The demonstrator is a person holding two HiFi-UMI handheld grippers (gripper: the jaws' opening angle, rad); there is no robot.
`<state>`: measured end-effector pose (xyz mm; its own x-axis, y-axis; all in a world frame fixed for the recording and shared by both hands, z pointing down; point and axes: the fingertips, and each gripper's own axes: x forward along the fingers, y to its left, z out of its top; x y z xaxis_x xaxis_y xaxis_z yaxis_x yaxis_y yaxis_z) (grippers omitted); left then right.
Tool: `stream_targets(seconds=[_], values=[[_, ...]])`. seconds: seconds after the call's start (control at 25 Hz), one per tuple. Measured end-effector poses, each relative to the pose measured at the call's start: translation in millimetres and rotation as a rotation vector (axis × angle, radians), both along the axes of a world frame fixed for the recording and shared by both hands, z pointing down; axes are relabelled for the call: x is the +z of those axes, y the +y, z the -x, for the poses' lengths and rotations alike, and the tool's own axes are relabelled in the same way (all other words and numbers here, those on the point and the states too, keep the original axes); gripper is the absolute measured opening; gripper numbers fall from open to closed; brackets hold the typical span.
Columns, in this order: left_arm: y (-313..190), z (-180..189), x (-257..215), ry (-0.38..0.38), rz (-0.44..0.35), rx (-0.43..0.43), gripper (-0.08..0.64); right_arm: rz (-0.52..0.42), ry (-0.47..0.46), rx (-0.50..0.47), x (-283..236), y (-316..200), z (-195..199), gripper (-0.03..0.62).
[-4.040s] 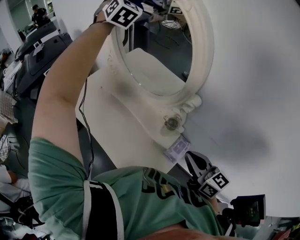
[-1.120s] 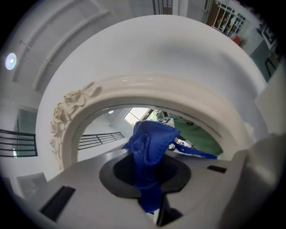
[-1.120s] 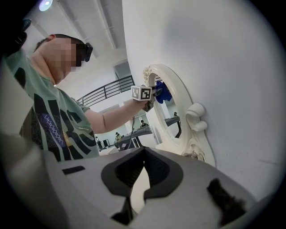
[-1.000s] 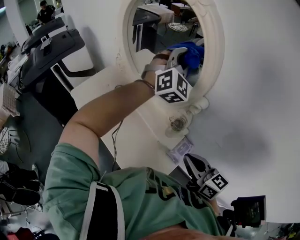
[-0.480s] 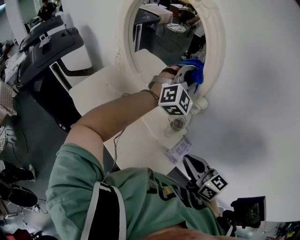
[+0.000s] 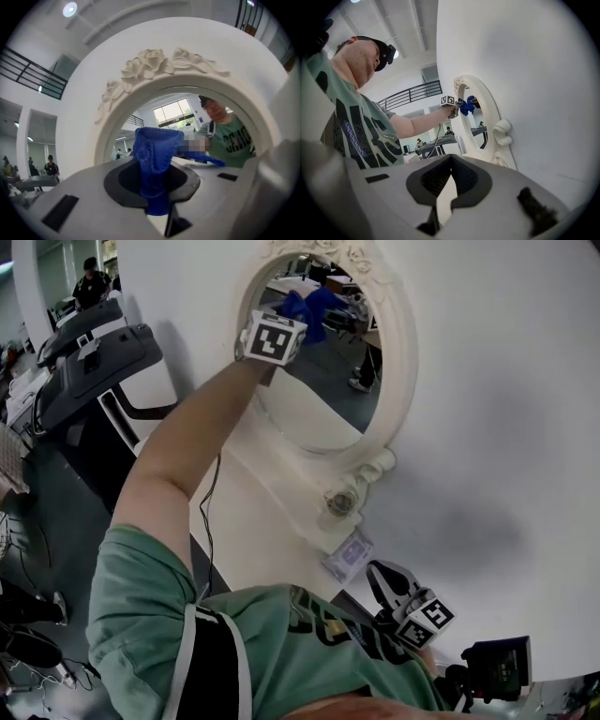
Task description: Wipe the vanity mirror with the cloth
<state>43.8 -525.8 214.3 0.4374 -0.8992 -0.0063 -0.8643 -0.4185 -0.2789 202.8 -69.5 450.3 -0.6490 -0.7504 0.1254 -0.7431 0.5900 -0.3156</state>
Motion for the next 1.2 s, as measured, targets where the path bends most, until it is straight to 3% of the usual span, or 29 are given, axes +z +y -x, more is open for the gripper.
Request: stream_targets(seconds=[0.12, 0.32, 0.52, 0.64, 0.8, 1.0, 1.2], values=[[-30.3, 22.6, -44.6, -0.034, -0.049, -0.102, 0.081, -0.010, -0.006, 0.021, 0.9, -0.1, -11.0, 0.012], [-53.3, 19.9, -78.5, -0.159, -0.016, -0.166, 0.081, -0.015, -0.029, 0.049, 3.9, 0.2, -19.0, 0.012], [-58.3, 17.6, -82.0, -0.096, 0.087, -0.198, 0.080, -0.028, -0.051, 0.060, 4.6, -0.2, -26.0, 0.012], [-46.9, 11.2, -87.5, -0.079, 0.099, -0.193, 0.078, -0.033, -0.061, 0.059, 7.4, -0.4, -27.6, 0.012], [-16.0, -13.9, -103.6, -0.148, 0.028, -0.139, 0.078, -0.049, -0.063, 0.043, 1.9, -4.2, -21.4, 0.012], [34.3, -58.5, -98.2, -0.254, -0.022, -0.010, 0.078, -0.058, -0.069, 0.020, -4.5, -6.7, -9.1, 0.012], [107.6, -102.9, -83.1, -0.392, -0.108, 0.093, 0.078, -0.049, -0.076, 0.013, -19.5, 21.6, -2.5, 0.012]])
